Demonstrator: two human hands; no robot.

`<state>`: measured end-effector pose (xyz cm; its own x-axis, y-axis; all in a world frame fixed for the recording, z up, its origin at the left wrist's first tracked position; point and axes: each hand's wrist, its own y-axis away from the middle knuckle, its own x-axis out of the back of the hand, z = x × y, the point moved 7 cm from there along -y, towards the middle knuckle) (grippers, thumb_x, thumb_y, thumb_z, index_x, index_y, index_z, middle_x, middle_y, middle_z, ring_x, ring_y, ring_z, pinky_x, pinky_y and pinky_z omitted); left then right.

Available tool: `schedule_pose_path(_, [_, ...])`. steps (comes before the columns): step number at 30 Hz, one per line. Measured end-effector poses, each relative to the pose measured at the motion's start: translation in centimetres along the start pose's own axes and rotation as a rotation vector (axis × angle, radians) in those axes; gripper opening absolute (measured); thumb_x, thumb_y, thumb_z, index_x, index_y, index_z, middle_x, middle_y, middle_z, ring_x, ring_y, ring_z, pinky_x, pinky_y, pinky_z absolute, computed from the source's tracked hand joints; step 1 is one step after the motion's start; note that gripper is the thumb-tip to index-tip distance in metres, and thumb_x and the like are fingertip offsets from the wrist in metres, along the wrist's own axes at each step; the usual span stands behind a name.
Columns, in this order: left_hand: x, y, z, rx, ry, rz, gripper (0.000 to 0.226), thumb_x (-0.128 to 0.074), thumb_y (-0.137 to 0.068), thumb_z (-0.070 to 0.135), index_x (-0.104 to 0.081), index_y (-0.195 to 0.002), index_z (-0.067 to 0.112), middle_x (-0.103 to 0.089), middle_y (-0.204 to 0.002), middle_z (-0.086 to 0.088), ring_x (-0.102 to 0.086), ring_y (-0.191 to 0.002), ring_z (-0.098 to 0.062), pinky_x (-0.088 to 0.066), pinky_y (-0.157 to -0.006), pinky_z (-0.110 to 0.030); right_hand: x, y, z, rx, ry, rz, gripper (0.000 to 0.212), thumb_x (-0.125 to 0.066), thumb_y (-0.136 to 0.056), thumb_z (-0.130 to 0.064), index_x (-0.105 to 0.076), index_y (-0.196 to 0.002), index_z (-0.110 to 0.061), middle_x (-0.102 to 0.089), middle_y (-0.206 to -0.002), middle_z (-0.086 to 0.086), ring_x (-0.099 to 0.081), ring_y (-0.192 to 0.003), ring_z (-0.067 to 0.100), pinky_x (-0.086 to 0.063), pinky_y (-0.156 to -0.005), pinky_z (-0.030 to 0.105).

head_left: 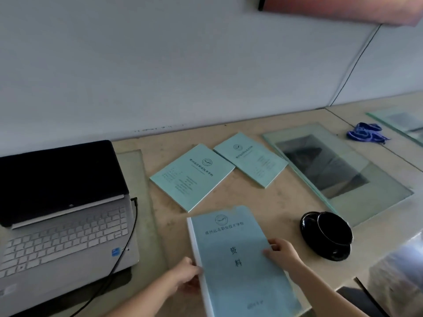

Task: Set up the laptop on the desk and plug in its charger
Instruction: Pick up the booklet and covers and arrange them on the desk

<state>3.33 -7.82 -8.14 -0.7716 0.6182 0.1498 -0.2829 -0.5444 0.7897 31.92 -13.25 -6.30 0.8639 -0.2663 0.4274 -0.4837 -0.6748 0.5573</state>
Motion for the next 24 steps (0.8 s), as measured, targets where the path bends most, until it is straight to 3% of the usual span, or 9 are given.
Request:
schedule_pose_path(3, [-0.5,-1.2,-0.2,0.045,-0.053,-0.008,0.032,-0.059,-0.089,0.007,-0.044,-0.115,-0.004,-0.059,-0.09,-0.011,-0.058,-0.067,-0.017,-0.051,-0.046,-0.024,0.1,-2.2,-0.1,-0.005,0.079,-0.136,0.021,-0.064,-0.078,0.004,-0.069,-0.094,-0.008,-0.075,-0.086,0.011,-0.071,-0.076,0.028,-0.059,-0.066,0.038])
schedule_pose_path(7, [-0.7,-2.0,-0.2,0.096,-0.144,-0.02,0.033,-0.059,-0.089,0.013,-0.04,-0.115,0.008,-0.053,-0.108,-0.007,-0.056,-0.085,-0.018,-0.054,-0.049,-0.022,-0.2,-4.4,-0.1,-0.062,0.175,-0.293,0.015,-0.062,-0.082,0.009,-0.066,-0.081,-0.005,-0.068,-0.056,-0.002,-0.065,-0.049,0.013,-0.052,-0.045,0.025])
schedule_pose_path(11, [-0.4,-2.6,0.9,0.136,-0.355,-0.066,0.028,-0.052,-0.09,0.016,-0.048,-0.115,0.003,-0.059,-0.104,-0.009,-0.06,-0.074,-0.018,-0.058,-0.071,-0.03,0.1,-6.3,-1.4,-0.108,0.397,-0.421,0.006,-0.063,-0.085,-0.005,-0.068,-0.084,-0.008,-0.069,-0.066,0.003,-0.067,-0.057,0.012,-0.056,-0.053,0.026])
schedule_pose_path(14, [0.0,-3.0,2.0,0.206,-0.561,-0.234,0.018,-0.042,-0.092,0.016,-0.056,-0.083,0.009,-0.062,-0.124,-0.019,-0.067,-0.093,-0.025,-0.051,-0.061,-0.019,0.2,-7.7,-4.0,-0.079,0.681,-0.523,0.01,-0.063,-0.082,-0.015,-0.07,-0.077,-0.012,-0.072,-0.074,0.005,-0.069,-0.062,0.011,-0.06,-0.062,0.027])
schedule_pose_path(16, [1.1,-3.6,3.4,0.223,-0.593,-0.262,0.019,-0.043,-0.093,0.019,-0.055,-0.078,0.015,-0.06,-0.129,-0.016,-0.064,-0.094,-0.021,-0.047,-0.058,-0.014,0.0,-8.8,-6.5,-0.008,0.733,-0.493,0.008,-0.061,-0.084,-0.015,-0.067,-0.081,-0.011,-0.07,-0.073,0.004,-0.067,-0.059,0.01,-0.059,-0.062,0.026])
schedule_pose_path(19, [5.2,-5.2,7.3,0.15,-0.543,-0.144,0.026,-0.045,-0.095,0.026,-0.063,-0.103,0.008,-0.065,-0.123,-0.013,-0.062,-0.085,-0.015,-0.049,-0.066,-0.018,-1.1,-11.1,-11.1,0.12,0.592,-0.414,0.01,-0.061,-0.088,-0.018,-0.066,-0.091,-0.009,-0.07,-0.083,0.004,-0.069,-0.067,0.012,-0.058,-0.063,0.026])
schedule_pose_path(21, [8.9,-6.4,10.5,0.028,-0.459,0.001,0.02,-0.052,-0.093,0.023,-0.063,-0.097,0.007,-0.069,-0.114,-0.017,-0.066,-0.073,-0.015,-0.049,-0.06,-0.019,-2.4,-12.1,-13.4,0.121,0.387,-0.422,0.012,-0.063,-0.088,-0.021,-0.066,-0.093,-0.011,-0.072,-0.089,0.007,-0.071,-0.073,0.014,-0.058,-0.063,0.026])
schedule_pose_path(22, [10.8,-6.9,12.2,-0.036,-0.431,0.081,0.016,-0.056,-0.091,0.021,-0.063,-0.094,0.007,-0.07,-0.11,-0.017,-0.068,-0.073,-0.018,-0.051,-0.06,-0.022,-3.3,-12.6,-14.4,0.107,0.304,-0.435,0.012,-0.063,-0.089,-0.022,-0.065,-0.094,-0.011,-0.072,-0.093,0.009,-0.072,-0.075,0.016,-0.059,-0.064,0.027])
schedule_pose_path(24, [14.5,-8.0,15.2,-0.147,-0.411,0.232,0.021,-0.062,-0.087,0.022,-0.068,-0.099,0.006,-0.071,-0.106,-0.014,-0.07,-0.09,-0.025,-0.055,-0.077,-0.031,-5.2,-13.8,-15.9,0.065,0.19,-0.464,0.018,-0.063,-0.089,-0.023,-0.064,-0.1,-0.008,-0.071,-0.099,0.013,-0.072,-0.081,0.021,-0.06,-0.07,0.032])
